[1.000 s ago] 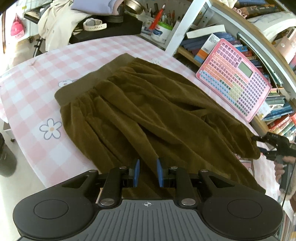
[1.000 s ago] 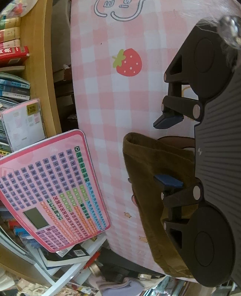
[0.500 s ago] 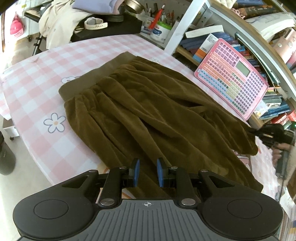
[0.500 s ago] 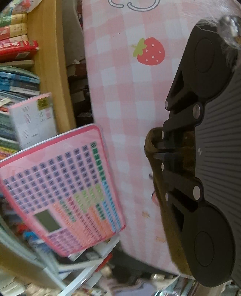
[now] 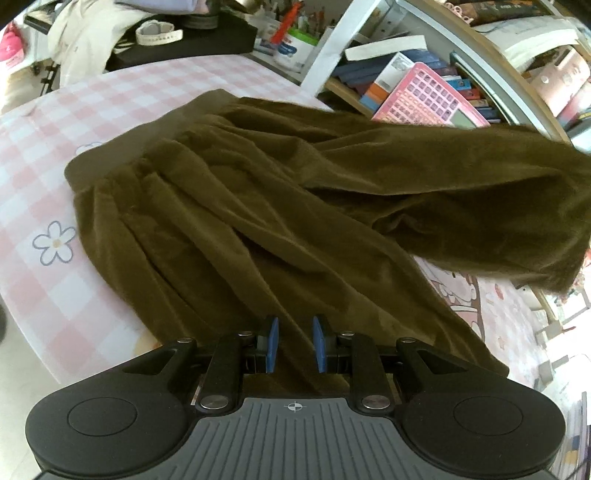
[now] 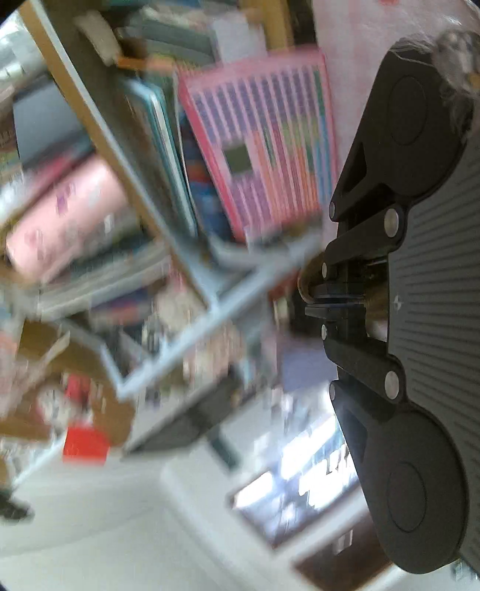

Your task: Fold clothes

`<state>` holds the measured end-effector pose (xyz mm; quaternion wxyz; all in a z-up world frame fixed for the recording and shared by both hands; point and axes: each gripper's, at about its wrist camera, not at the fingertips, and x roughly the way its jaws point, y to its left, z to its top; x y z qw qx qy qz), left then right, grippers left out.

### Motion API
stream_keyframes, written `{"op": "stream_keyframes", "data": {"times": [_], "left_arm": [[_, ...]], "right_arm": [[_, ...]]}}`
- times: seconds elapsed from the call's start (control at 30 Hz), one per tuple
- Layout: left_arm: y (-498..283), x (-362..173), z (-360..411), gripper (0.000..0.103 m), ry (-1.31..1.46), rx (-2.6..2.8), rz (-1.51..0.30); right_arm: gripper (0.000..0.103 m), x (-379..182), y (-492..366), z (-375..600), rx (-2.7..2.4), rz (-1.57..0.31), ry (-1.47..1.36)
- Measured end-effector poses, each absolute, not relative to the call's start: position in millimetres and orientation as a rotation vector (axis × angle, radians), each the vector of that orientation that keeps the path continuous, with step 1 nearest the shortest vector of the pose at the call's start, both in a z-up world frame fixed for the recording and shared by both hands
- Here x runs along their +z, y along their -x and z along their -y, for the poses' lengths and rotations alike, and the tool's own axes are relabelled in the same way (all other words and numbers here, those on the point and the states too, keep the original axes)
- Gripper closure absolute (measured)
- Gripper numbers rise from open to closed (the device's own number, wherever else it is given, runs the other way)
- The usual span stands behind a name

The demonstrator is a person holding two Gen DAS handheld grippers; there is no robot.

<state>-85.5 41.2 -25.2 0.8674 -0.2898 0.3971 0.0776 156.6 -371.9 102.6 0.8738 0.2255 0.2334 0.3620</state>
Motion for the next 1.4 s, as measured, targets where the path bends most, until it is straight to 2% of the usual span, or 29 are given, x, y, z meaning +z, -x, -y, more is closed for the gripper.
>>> {"op": "stream_keyframes", "data": {"times": [0.1, 0.2, 0.27, 0.33, 0.37, 0.4, 0.8, 1.17, 1.27, 1.33, 1.4], "left_arm": [[92, -25, -47, 0.081, 0.618, 0.189, -0.828], [98, -25, -54, 0.081, 0.628, 0.216, -0.825], [102, -25, -58, 0.081, 0.636, 0.234, -0.823], [106, -25, -62, 0.081, 0.643, 0.251, -0.821], [108, -25, -64, 0.081, 0.646, 0.260, -0.820], [110, -25, -66, 0.081, 0.650, 0.269, -0.819], [91, -29, -54, 0.081, 0.633, 0.192, -0.830], [99, -26, -63, 0.081, 0.642, 0.211, -0.813], [104, -26, -68, 0.081, 0.650, 0.224, -0.804], [107, -25, -71, 0.081, 0.656, 0.237, -0.797], [110, -24, -75, 0.081, 0.658, 0.247, -0.788]], "right_arm": [[0.100, 78, -195, 361, 0.541, -0.526, -0.301], [0.099, 31, -245, 349, 0.368, -0.672, -0.188], [0.095, 6, -262, 342, 0.305, -0.757, -0.136], [0.086, -3, -258, 344, 0.285, -0.778, -0.142], [0.072, -5, -254, 346, 0.287, -0.780, -0.153], [0.066, -5, -247, 349, 0.298, -0.774, -0.171], [0.066, -36, -175, 392, 0.255, -0.920, -0.234], [0.067, -53, -160, 365, 0.202, -0.960, -0.287], [0.091, -57, -164, 354, 0.202, -0.972, -0.266], [0.093, -45, -163, 348, 0.240, -0.942, -0.241], [0.093, -14, -152, 347, 0.315, -0.815, -0.230]]}}
